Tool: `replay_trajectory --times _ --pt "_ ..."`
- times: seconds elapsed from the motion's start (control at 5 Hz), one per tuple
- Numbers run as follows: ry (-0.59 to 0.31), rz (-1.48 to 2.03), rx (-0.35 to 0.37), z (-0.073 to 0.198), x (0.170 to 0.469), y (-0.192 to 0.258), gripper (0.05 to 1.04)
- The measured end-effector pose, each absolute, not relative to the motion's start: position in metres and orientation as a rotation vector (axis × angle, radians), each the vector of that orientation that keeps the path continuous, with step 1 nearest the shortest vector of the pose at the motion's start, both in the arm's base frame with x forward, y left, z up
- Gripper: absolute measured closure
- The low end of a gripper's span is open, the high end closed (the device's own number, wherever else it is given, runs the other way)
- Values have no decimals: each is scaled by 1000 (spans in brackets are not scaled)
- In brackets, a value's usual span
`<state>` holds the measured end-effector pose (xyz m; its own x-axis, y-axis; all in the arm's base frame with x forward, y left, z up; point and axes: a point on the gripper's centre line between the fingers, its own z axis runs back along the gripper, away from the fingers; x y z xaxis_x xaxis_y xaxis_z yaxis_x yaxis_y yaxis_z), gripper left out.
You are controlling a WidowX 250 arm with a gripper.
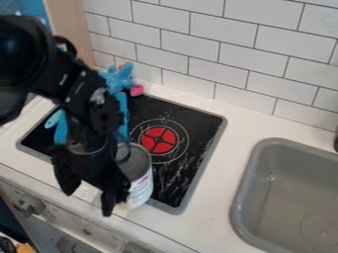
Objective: Move the can to the top right of the stove
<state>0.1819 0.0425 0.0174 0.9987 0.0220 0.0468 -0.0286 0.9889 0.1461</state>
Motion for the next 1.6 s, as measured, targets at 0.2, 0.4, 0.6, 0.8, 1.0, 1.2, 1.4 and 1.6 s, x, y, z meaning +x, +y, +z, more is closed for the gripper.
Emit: replay_trajectory --times 0.2,0.4,0.6,0.8,1.0,1.2,1.4,1.6 --pt "-48 49 126 21 194 40 83" --pt "-55 64 109 21 213 37 83" --pt "-54 76 109 14 230 37 83" --pt "-59 78 112 8 251 33 83" --pt "-81 73 111 8 271 28 83" --pt "-99 85 88 9 290 23 83" --pt "-106 72 51 9 307 9 83" --pt "-109 48 39 10 324 -1 83"
